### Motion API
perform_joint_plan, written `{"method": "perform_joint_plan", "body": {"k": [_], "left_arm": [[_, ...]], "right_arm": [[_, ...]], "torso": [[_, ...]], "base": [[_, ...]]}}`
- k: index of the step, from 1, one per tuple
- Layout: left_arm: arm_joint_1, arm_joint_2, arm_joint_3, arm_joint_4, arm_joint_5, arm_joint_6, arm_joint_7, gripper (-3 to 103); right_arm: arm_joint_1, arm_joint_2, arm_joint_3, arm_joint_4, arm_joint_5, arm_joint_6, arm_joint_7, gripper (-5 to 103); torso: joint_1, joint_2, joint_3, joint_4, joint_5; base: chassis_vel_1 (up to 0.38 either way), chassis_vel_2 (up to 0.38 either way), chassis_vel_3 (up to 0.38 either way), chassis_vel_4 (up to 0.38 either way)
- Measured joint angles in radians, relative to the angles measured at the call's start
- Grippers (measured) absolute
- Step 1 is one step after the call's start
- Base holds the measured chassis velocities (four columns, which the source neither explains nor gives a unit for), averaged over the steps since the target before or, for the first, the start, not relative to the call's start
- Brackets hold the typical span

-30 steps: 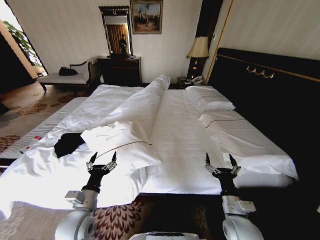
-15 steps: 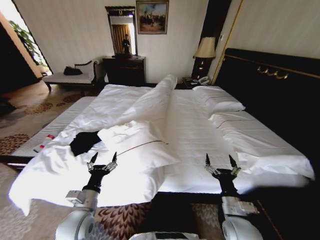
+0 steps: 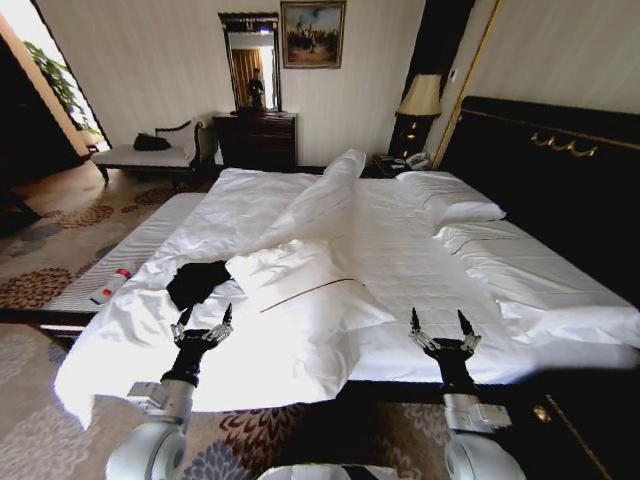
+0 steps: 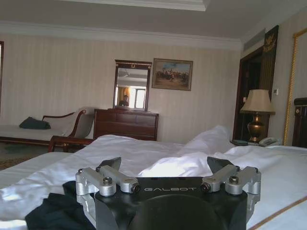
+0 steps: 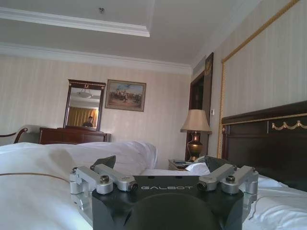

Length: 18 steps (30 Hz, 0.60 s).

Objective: Fold the clothes on the bed.

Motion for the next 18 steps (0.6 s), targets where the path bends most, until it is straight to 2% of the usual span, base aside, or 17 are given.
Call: {"method": "perform_joint_plan", "body": {"k": [7, 12, 14, 16, 17, 18], "left_arm": [[0.001, 0.001, -0.001, 0.000, 0.000, -0.002, 0.000, 100], [0.000, 0.004, -0.007, 0.001, -0.002, -0.003, 0.000, 100], [0.001, 0.010, -0.011, -0.002, -0.002, -0.005, 0.000, 100], [0.005, 0.013, -0.015, -0.009, 0.000, -0.010, 0.000, 100], [0.005, 0.013, -0.015, -0.009, 0.000, -0.010, 0.000, 100], [0.007, 0.013, -0.016, -0.011, 0.001, -0.010, 0.001, 100]], "right_arm": [[0.010, -0.004, -0.008, -0.014, -0.003, 0.004, 0.023, 100], [0.034, -0.029, -0.011, -0.032, 0.027, 0.004, 0.039, 100], [0.058, -0.063, -0.006, -0.039, 0.077, -0.007, 0.040, 100], [0.096, -0.117, -0.001, -0.046, 0.182, -0.044, 0.041, 100], [0.096, -0.117, -0.001, -0.046, 0.182, -0.044, 0.041, 100], [0.113, -0.140, 0.000, -0.050, 0.236, -0.065, 0.039, 100]], "torso": [[0.000, 0.000, 0.000, 0.0000, -0.0005], [0.000, 0.000, 0.000, 0.0001, -0.0005], [0.000, 0.000, 0.000, 0.0000, 0.0002], [0.000, 0.000, 0.000, -0.0002, 0.0005], [0.000, 0.000, 0.000, -0.0002, 0.0005], [0.000, 0.000, 0.000, -0.0004, 0.0006]], "base": [[0.149, 0.198, -0.141, -0.188], [0.048, 0.060, -0.044, -0.078], [0.000, 0.000, 0.000, 0.000], [0.000, 0.000, 0.000, 0.000], [0.000, 0.000, 0.000, 0.000], [0.000, 0.000, 0.000, 0.000]]}}
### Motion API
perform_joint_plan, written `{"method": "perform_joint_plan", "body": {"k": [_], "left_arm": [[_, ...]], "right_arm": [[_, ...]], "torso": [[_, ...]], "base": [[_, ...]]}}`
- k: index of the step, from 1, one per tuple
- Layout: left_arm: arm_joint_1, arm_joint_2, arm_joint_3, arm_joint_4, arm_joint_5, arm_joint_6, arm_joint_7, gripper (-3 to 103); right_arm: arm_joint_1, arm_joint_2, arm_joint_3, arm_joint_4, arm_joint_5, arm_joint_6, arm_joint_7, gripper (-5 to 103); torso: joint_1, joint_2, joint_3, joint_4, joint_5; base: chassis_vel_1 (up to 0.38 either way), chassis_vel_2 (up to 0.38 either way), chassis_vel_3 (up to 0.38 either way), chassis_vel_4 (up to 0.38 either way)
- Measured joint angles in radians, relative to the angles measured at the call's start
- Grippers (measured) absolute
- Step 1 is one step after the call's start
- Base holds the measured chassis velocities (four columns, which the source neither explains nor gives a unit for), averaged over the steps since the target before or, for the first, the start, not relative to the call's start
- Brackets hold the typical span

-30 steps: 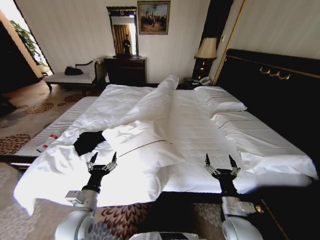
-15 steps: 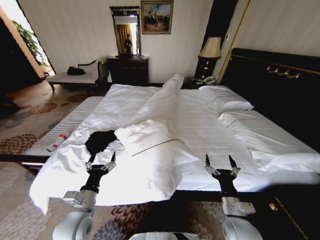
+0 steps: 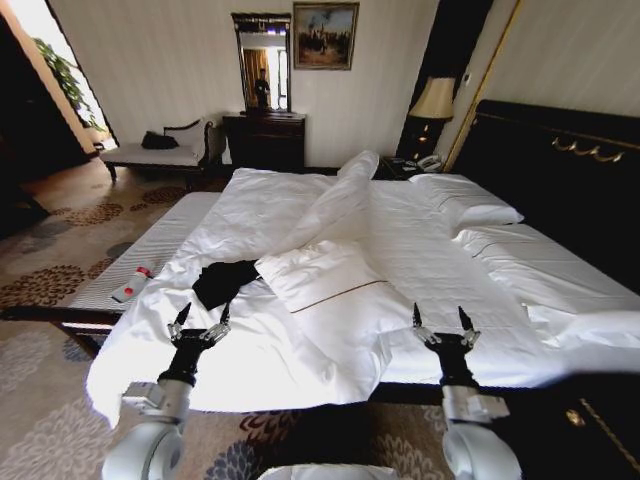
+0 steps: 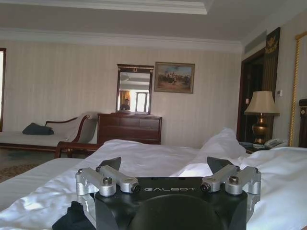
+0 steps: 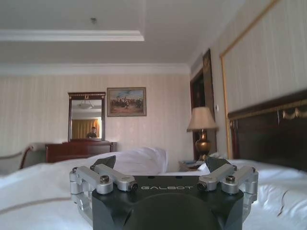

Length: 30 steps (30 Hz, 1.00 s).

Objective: Fold the clothes on the bed.

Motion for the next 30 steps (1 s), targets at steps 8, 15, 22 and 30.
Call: {"method": "perform_joint_plan", "body": {"k": [8, 15, 22, 30], "left_arm": [[0.006, -0.007, -0.010, 0.000, 0.010, -0.012, -0.001, 100], [0.006, -0.023, -0.015, 0.021, 0.027, -0.024, -0.001, 100], [0.000, -0.023, -0.039, 0.046, 0.030, -0.025, -0.001, 100], [-0.010, -0.031, -0.052, 0.082, 0.037, -0.028, -0.002, 100]], "right_arm": [[0.133, -0.249, -0.003, -0.025, 0.642, -0.222, -0.016, 100], [0.331, -0.444, -0.067, -0.137, 1.062, -0.419, -0.004, 100], [0.645, -0.501, -0.215, -0.316, 1.311, -0.582, 0.072, 100], [0.863, -0.475, -0.378, -0.479, 1.352, -0.706, 0.102, 100]], "torso": [[0.000, 0.000, 0.000, 0.0004, -0.0008], [0.000, 0.000, 0.000, 0.0001, -0.0002], [0.000, 0.000, 0.000, 0.0008, -0.0007], [0.000, 0.000, 0.000, 0.0003, -0.0007]], "base": [[-0.002, -0.007, 0.002, 0.002], [0.000, 0.000, 0.000, 0.000], [0.000, 0.000, 0.000, 0.000], [0.000, 0.000, 0.000, 0.000]]}}
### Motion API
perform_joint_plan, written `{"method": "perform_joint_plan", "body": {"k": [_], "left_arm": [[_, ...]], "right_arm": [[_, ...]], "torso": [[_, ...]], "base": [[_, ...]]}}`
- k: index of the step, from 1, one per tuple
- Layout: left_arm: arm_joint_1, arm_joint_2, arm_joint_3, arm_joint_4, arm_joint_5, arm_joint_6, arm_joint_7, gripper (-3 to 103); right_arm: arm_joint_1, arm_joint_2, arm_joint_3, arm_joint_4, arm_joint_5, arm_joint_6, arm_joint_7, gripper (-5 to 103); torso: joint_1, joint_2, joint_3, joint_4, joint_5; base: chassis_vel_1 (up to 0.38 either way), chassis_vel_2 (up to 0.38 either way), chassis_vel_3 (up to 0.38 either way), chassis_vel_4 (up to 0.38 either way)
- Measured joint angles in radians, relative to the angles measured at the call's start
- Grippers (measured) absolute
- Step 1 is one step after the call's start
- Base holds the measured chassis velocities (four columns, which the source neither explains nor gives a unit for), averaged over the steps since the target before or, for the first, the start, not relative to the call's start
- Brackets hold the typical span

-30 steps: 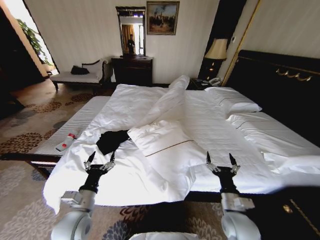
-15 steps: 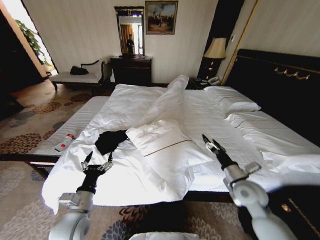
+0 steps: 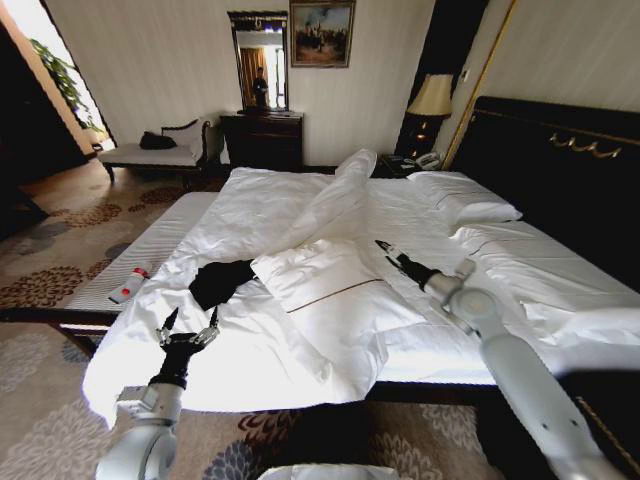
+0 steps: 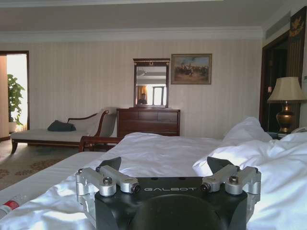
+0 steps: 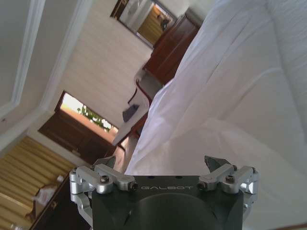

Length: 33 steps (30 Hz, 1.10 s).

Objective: Fold the clothes on the bed.

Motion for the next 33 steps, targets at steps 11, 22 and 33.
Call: {"method": "perform_joint_plan", "body": {"k": [11, 22, 33], "left_arm": [[0.010, -0.010, -0.031, 0.007, 0.000, -0.002, -0.001, 100], [0.029, -0.009, -0.065, 0.007, -0.003, -0.017, -0.002, 100], [0.040, -0.012, -0.074, 0.009, -0.002, -0.026, -0.002, 100]], "right_arm": [[0.208, 0.082, -0.178, -0.197, -0.057, -0.053, 0.003, 100], [0.329, 0.247, -0.267, -0.320, -0.118, -0.045, -0.006, 100], [0.441, 0.330, -0.305, -0.451, -0.231, -0.026, -0.020, 100]], "torso": [[0.000, 0.000, 0.000, -0.0001, 0.0000], [0.000, 0.000, 0.000, 0.0002, -0.0003], [0.000, 0.000, 0.000, 0.0003, -0.0001]], "base": [[0.000, 0.000, 0.000, 0.000], [0.000, 0.000, 0.000, 0.000], [0.000, 0.000, 0.000, 0.000]]}}
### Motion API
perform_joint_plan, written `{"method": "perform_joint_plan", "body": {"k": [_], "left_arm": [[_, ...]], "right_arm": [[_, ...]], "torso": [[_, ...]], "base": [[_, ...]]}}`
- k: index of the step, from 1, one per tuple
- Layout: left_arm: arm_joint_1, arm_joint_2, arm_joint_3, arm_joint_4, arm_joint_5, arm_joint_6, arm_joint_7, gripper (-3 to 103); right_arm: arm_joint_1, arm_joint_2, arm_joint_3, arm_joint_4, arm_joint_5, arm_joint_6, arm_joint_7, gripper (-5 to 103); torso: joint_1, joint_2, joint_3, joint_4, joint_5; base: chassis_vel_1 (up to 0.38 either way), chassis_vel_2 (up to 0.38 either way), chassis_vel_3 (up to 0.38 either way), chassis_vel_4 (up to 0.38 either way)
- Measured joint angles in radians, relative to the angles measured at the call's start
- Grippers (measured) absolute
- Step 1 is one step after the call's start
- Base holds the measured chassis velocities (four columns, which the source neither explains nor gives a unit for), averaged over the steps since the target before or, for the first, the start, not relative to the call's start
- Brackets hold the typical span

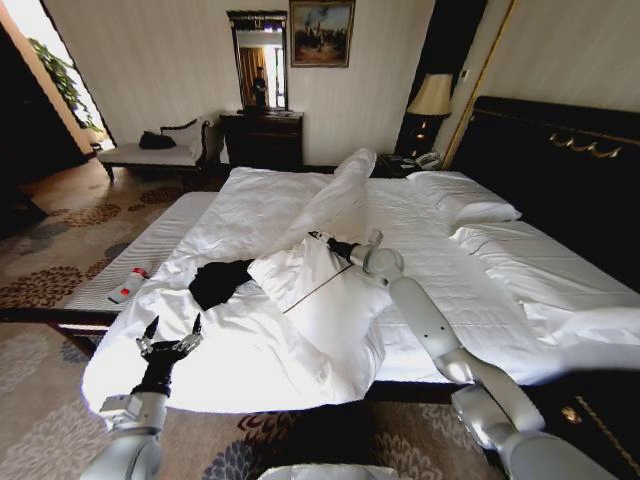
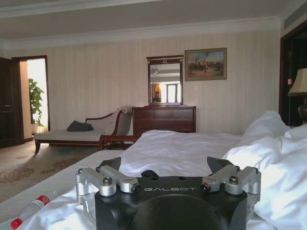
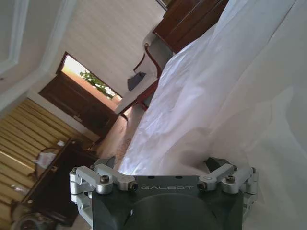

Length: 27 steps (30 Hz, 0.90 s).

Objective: Fold the clothes on the bed.

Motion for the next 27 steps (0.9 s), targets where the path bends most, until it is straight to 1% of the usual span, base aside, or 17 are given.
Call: {"method": "perform_joint_plan", "body": {"k": [3, 4, 12, 23, 24, 25, 26, 27], "left_arm": [[0.000, -0.002, 0.004, 0.001, 0.005, -0.001, 0.000, 100], [0.000, -0.003, 0.007, 0.002, 0.008, -0.002, 0.000, 100], [0.005, 0.001, 0.006, 0.001, 0.010, -0.004, 0.000, 100], [0.007, 0.002, 0.006, 0.000, 0.011, -0.009, -0.001, 100], [0.007, 0.002, 0.007, 0.000, 0.011, -0.010, -0.001, 100], [0.007, 0.002, 0.007, 0.000, 0.011, -0.010, -0.001, 100], [0.006, 0.002, 0.007, 0.002, 0.011, -0.011, -0.001, 100], [0.006, 0.002, 0.007, 0.002, 0.011, -0.011, -0.001, 100]], "right_arm": [[0.015, 0.002, -0.001, -0.023, -0.014, -0.007, 0.005, 100], [0.022, -0.001, -0.003, -0.034, -0.018, -0.020, 0.012, 100], [0.026, -0.004, -0.013, -0.039, -0.012, -0.067, 0.055, 100], [0.048, 0.000, -0.019, -0.043, -0.014, -0.088, 0.076, 101], [0.049, 0.001, -0.019, -0.045, -0.016, -0.088, 0.086, 91], [0.050, 0.001, -0.019, -0.046, -0.018, -0.088, 0.098, 91], [0.050, 0.001, -0.020, -0.048, -0.019, -0.088, 0.105, 80], [0.050, 0.001, -0.020, -0.048, -0.019, -0.088, 0.105, 80]], "torso": [[0.000, 0.000, 0.000, 0.0000, -0.0001], [0.000, 0.000, 0.000, -0.0001, 0.0000], [0.000, 0.000, 0.000, -0.0002, 0.0002], [0.000, 0.000, 0.000, -0.0001, 0.0001], [0.000, 0.000, 0.000, -0.0001, 0.0001], [0.000, 0.000, 0.000, -0.0001, 0.0001], [0.000, 0.000, 0.000, -0.0001, 0.0001], [0.000, 0.000, 0.000, -0.0001, 0.0001]], "base": [[0.000, 0.000, 0.000, 0.000], [0.000, 0.000, 0.000, 0.000], [0.000, 0.000, 0.000, 0.000], [0.000, 0.000, 0.000, 0.000], [0.000, 0.000, 0.000, 0.000], [0.000, 0.000, 0.000, 0.000], [0.000, 0.000, 0.000, 0.000], [0.000, 0.000, 0.000, 0.000]]}}
